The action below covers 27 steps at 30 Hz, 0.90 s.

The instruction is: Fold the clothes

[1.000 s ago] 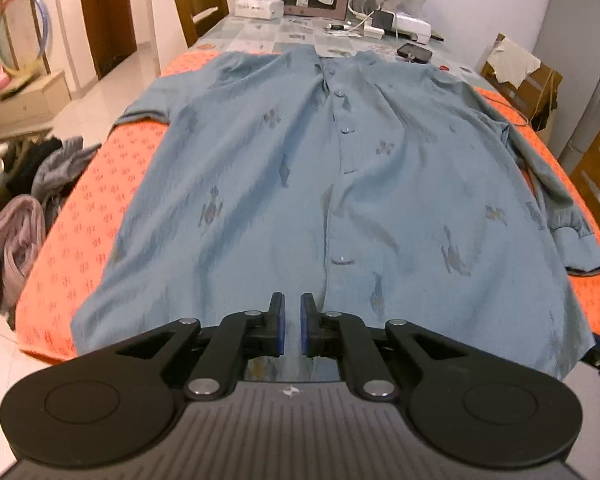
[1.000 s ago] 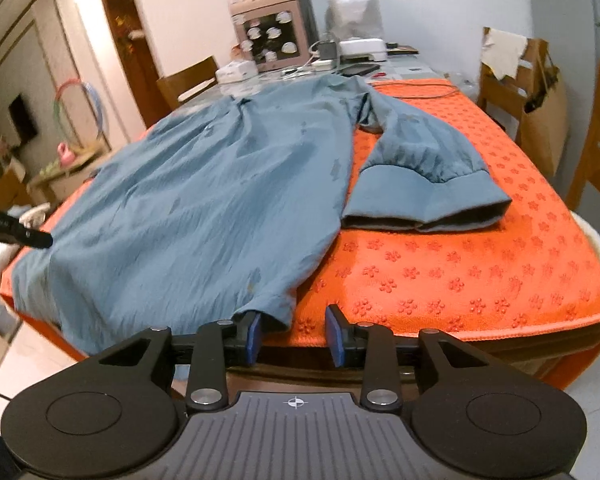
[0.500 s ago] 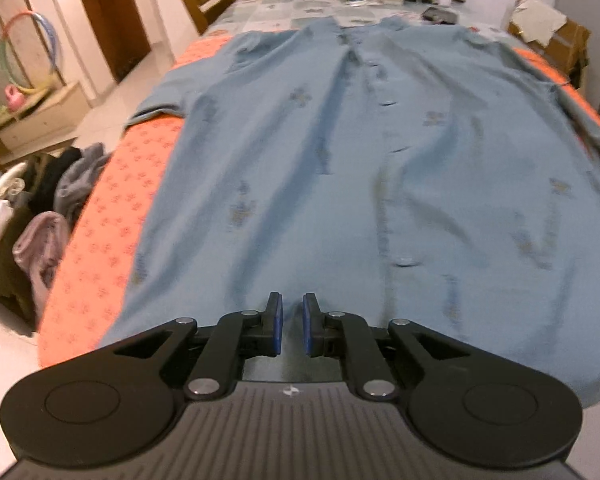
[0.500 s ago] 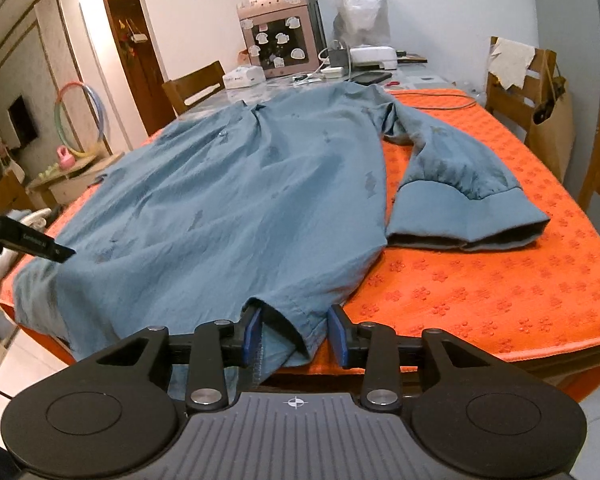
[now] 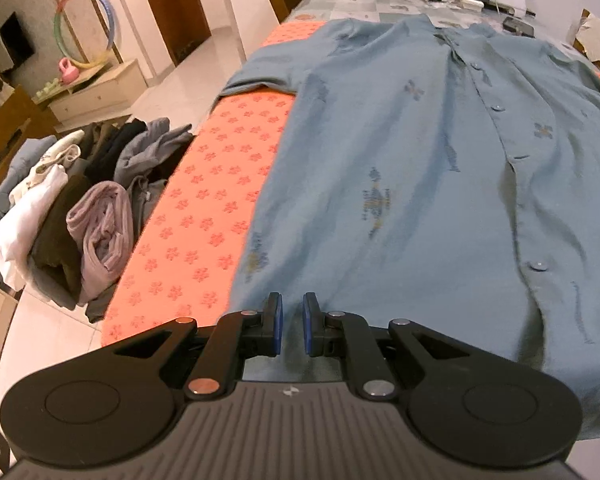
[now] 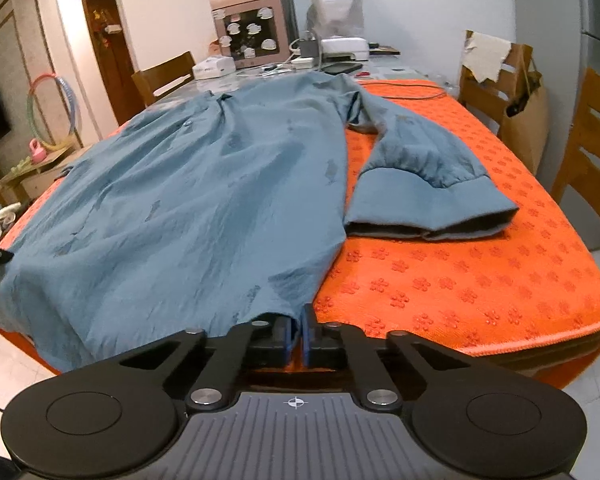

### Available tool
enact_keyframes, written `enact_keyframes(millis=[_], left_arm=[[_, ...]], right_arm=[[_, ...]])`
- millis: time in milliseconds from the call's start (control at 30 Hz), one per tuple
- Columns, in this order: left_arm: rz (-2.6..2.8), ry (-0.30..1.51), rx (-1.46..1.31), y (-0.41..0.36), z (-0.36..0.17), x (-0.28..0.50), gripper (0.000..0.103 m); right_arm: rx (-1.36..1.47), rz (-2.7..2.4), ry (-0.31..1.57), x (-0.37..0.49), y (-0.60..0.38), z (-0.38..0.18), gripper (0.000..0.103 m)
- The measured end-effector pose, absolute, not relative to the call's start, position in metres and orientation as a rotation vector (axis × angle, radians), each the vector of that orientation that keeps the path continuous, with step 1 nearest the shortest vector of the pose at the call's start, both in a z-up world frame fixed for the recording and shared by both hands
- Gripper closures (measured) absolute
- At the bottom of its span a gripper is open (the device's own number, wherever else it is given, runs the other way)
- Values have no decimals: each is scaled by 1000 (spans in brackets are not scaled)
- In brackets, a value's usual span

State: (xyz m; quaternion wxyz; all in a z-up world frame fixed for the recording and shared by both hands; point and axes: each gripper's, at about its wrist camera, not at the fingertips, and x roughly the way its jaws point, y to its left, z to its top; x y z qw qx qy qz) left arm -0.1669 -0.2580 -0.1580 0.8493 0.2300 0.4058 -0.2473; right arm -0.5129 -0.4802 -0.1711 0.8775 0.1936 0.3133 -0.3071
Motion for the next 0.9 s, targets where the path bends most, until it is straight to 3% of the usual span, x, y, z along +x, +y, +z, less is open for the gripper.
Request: enact_keyframes(millis=[400,767,900], left_arm=[[-522,837,484,-250,-160,-166,89],[-507,837,466,-251,-160,-164,89],[-499,858,453,-248,-159,-161,82]], right_arm=[[324,-809,570,-576,-490,-107,100],[329,-754,757,-587,-499,-173,99],[336,-707,787,-592,-500,-165,88]])
